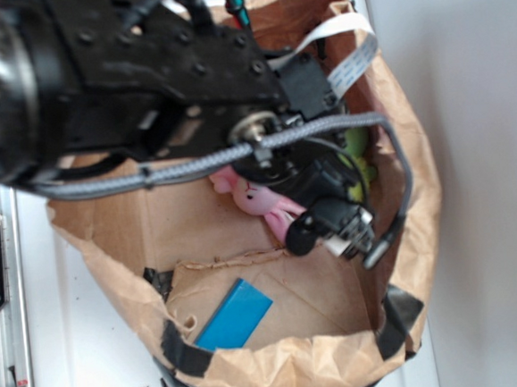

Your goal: Grab the green animal.

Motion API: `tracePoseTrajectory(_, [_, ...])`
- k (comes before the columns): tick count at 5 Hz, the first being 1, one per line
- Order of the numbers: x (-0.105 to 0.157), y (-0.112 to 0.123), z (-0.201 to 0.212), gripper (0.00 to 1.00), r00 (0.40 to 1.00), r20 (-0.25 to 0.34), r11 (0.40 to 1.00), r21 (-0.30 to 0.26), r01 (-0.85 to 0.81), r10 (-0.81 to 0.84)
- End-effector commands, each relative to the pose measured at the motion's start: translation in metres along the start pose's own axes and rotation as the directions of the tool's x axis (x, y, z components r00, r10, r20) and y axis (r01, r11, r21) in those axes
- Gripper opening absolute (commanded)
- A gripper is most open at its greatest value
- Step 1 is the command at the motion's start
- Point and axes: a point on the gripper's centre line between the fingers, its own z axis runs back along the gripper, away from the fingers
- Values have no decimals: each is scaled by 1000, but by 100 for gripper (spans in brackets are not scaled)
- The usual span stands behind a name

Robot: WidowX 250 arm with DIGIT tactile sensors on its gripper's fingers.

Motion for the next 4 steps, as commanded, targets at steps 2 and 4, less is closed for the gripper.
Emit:
tracePoseTrajectory(2, [24,8,6,100,994,103,1000,-6,25,-25])
tracePoseTrajectory(4, [22,18,-5,100,995,87,998,42,46,-49])
